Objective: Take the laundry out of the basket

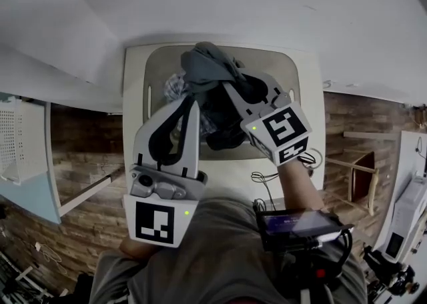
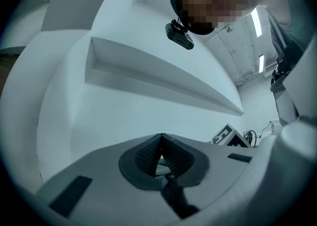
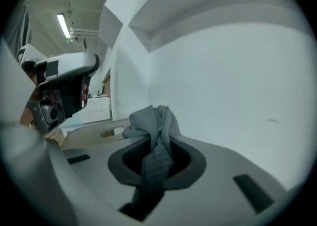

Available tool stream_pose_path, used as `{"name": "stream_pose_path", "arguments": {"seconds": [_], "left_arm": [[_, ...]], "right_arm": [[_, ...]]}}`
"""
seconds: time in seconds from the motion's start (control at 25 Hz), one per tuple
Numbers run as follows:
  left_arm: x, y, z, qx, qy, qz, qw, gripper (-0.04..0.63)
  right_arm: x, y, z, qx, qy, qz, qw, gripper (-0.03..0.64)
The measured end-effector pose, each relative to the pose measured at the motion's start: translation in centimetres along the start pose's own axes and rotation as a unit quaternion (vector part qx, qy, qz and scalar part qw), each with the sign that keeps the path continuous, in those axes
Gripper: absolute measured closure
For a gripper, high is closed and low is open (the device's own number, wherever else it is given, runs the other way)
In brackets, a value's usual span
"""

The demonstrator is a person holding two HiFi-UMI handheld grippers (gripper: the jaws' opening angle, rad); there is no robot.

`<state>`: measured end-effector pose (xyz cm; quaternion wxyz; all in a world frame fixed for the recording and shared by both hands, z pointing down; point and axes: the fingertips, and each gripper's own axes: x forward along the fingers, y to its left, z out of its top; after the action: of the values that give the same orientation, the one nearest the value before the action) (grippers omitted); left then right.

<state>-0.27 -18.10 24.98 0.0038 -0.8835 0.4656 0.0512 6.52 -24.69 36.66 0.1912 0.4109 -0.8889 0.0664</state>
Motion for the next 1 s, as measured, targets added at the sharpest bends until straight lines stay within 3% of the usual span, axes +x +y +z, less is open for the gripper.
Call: {"name": "stream_pose_path", "arguments": {"seconds": [0.44,1.0], "left_arm": [[-5.1,-2.5,3.8,0.035,-0.026,-0.007,0.999,0.588],[-9.1,-4.4,6.0,0.051,-0.056,-0.03,0.9967,0.588]], "right_arm": [[-6.6,2.2,9.0,-0.003,-0.118,-0.034,0.992,0.558],[-16.6,3.7,19.4,-0.042,-0.231,-0.099,0.967,0.558]]}}
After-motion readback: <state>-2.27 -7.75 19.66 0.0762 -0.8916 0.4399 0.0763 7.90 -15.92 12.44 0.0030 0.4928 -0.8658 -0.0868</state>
